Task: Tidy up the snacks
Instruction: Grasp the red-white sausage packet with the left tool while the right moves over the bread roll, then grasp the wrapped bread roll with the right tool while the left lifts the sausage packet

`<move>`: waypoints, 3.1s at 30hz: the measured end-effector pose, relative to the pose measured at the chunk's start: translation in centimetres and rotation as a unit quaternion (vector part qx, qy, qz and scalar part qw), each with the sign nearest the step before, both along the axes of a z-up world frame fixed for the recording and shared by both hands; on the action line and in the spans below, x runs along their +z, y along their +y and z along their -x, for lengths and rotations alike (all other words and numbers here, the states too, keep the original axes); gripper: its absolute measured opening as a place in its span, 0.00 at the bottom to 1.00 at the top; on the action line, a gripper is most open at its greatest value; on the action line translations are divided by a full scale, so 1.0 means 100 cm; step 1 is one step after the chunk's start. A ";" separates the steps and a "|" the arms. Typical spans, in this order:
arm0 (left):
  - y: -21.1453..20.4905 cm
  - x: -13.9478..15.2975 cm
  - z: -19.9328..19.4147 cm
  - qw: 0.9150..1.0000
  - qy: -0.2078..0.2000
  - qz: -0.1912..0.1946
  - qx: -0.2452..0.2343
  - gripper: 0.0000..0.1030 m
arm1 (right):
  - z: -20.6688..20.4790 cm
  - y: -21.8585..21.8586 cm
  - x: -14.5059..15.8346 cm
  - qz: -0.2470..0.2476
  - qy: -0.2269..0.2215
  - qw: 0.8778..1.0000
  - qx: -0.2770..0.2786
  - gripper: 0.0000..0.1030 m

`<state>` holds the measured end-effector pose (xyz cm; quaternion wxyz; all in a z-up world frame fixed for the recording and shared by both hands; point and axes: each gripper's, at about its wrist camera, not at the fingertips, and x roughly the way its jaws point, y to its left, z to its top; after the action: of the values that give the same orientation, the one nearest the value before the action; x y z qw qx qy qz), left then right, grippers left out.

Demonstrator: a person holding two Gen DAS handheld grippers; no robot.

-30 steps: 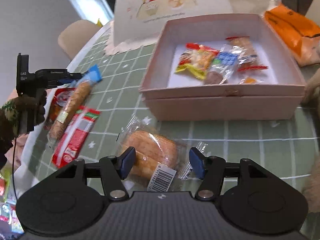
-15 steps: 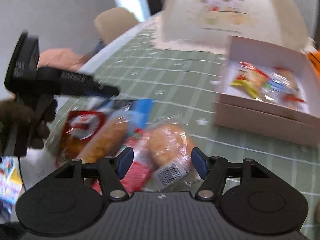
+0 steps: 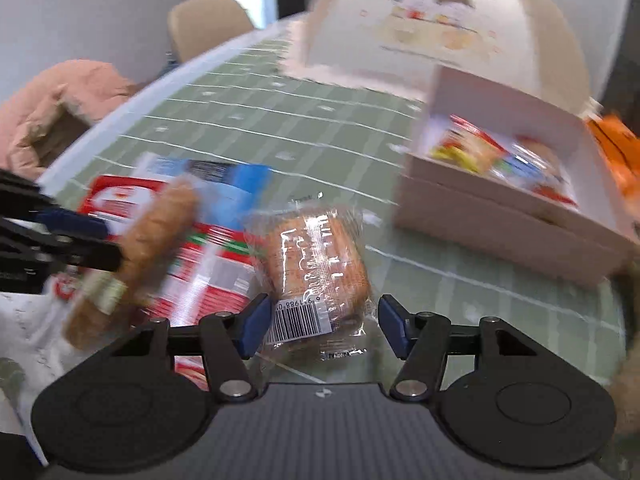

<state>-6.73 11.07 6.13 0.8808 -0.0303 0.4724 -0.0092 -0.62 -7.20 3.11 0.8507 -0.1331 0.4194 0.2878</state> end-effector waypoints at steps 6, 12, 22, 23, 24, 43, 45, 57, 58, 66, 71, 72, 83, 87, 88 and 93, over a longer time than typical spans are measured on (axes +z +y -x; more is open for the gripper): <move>-0.008 0.016 0.003 0.997 -0.022 0.073 -0.001 0.30 | 0.004 -0.045 -0.002 0.015 -0.005 0.999 -0.041 0.58; -0.022 -0.015 -0.012 0.996 0.013 0.082 0.027 0.30 | 0.013 -0.057 0.006 -0.004 0.003 0.998 -0.056 0.58; -0.055 -0.035 -0.048 0.994 0.006 0.112 0.000 0.31 | 0.031 -0.058 0.012 0.006 -0.023 0.998 -0.056 0.59; -0.062 -0.034 -0.047 0.995 0.007 0.100 -0.013 0.31 | 0.030 -0.061 0.013 0.005 -0.029 0.998 -0.064 0.59; -0.067 -0.034 -0.046 0.996 0.008 0.092 -0.022 0.31 | 0.027 -0.065 0.014 0.001 -0.034 0.997 -0.070 0.59; -0.073 -0.023 -0.019 0.995 0.024 0.096 -0.028 0.31 | -0.015 -0.081 0.003 -0.035 -0.006 0.991 -0.130 0.61; -0.074 -0.027 -0.019 0.994 0.031 0.104 -0.027 0.31 | -0.011 -0.091 0.003 -0.030 -0.011 0.990 -0.139 0.62; -0.109 -0.034 -0.030 0.992 -0.005 -0.028 -0.125 0.50 | 0.003 -0.104 -0.009 -0.019 0.009 0.988 -0.156 0.72; -0.106 -0.034 -0.030 0.992 -0.006 -0.034 -0.125 0.58 | 0.005 -0.103 -0.013 -0.017 0.015 0.988 -0.154 0.72; -0.096 -0.031 -0.033 0.996 0.009 0.013 -0.090 0.57 | 0.020 -0.095 -0.023 0.002 -0.003 0.990 -0.139 0.77; -0.126 -0.036 -0.023 0.986 0.006 -0.052 -0.156 0.61 | 0.019 -0.104 -0.020 -0.002 0.007 0.990 -0.138 0.77; -0.128 -0.038 -0.022 0.985 0.002 -0.063 -0.163 0.61 | 0.020 -0.106 -0.021 0.000 0.009 0.990 -0.140 0.77; -0.110 -0.040 -0.023 0.992 -0.010 -0.031 -0.126 0.64 | 0.034 -0.112 -0.029 -0.009 -0.024 0.986 -0.163 0.86; -0.103 -0.040 -0.024 0.995 -0.008 -0.004 -0.096 0.67 | 0.033 -0.113 -0.032 -0.015 -0.026 0.986 -0.163 0.98; -0.103 -0.040 -0.023 0.996 -0.008 -0.003 -0.093 0.67 | 0.033 -0.112 -0.033 -0.013 -0.026 0.986 -0.166 1.00; -0.104 -0.039 -0.023 0.996 -0.007 0.002 -0.086 0.67 | 0.036 -0.109 -0.034 -0.011 -0.028 0.982 -0.186 1.00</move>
<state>-4.44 0.66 2.26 0.8799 0.0092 0.4672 -0.0860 -4.19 -18.12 -0.30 0.9021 -0.0511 0.4096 0.1256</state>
